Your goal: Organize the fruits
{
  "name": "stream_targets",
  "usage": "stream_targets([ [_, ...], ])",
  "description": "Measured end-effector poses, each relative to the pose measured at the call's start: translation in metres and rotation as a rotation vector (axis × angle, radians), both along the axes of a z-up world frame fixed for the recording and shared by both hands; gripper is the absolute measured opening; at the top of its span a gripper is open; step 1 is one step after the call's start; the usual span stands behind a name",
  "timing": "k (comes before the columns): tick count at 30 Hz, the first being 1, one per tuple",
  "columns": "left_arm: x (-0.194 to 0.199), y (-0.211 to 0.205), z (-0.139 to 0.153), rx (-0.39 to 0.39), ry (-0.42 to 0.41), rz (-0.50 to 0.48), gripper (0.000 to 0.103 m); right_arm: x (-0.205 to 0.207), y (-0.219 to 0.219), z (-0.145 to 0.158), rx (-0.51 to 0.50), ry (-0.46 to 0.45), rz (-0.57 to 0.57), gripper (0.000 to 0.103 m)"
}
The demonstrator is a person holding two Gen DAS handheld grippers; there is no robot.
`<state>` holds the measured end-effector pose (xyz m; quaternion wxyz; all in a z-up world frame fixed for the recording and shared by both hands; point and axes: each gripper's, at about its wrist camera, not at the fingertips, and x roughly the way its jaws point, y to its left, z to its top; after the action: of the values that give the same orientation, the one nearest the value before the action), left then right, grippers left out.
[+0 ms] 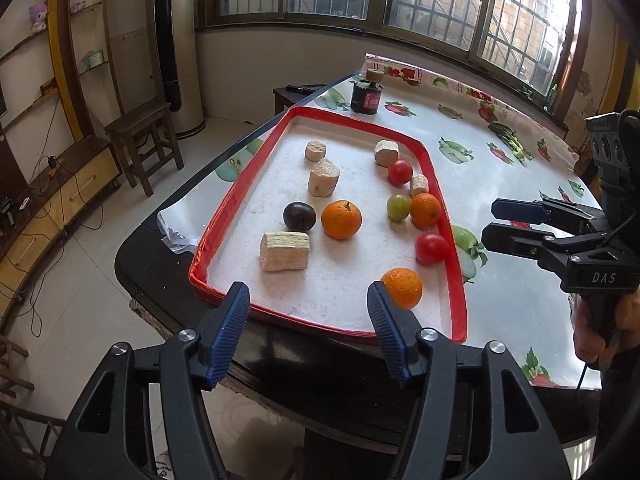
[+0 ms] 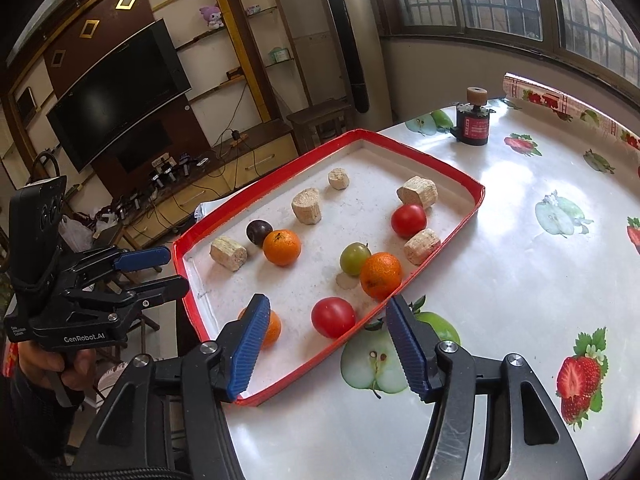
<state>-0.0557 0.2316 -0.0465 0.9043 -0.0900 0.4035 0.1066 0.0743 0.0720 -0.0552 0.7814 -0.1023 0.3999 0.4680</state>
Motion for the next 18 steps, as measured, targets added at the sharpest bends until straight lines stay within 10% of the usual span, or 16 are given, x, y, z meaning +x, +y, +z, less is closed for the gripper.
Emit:
stream_targets([
  [5,-0.015,-0.009,0.003,0.03,-0.025,0.029,0.072,-0.011,-0.019,0.007,0.021,-0.049,0.043,0.086],
  [18,-0.041,-0.033,0.009,0.167,-0.081,0.09,0.082,-0.036,-0.054,0.018,0.076,-0.124,0.168,0.096],
])
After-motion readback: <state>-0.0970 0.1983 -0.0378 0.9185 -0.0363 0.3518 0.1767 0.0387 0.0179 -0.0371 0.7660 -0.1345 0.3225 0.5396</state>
